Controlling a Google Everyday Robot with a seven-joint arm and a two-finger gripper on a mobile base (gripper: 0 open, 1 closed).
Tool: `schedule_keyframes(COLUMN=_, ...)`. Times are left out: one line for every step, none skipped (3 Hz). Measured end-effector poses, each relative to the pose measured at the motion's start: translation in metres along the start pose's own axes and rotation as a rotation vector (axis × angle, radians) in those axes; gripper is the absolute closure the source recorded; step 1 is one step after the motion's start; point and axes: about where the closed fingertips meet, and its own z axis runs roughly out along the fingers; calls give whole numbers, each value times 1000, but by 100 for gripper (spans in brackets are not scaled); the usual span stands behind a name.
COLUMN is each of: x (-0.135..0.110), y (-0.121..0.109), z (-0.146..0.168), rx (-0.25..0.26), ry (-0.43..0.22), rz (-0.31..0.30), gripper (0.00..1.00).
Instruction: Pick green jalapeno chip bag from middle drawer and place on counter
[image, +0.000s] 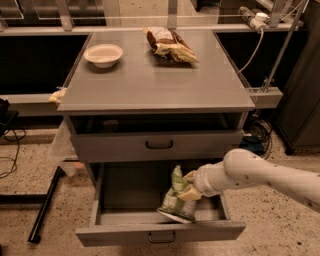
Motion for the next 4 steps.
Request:
schedule_keyframes(x=1, y=-20, z=-68, rx=63, ry=56, rz=5, gripper=100)
schedule_keyframes(x=-25, y=-35, z=-138, rx=124, ry=105, rz=-32, gripper=100)
schedule_keyframes(x=-95, y=-41, z=-210, rx=188, ry=106, rz=-127, gripper=100)
schedule_keyframes(x=-188, y=-45, z=-276, rx=279, ry=105, rz=-258, gripper=100)
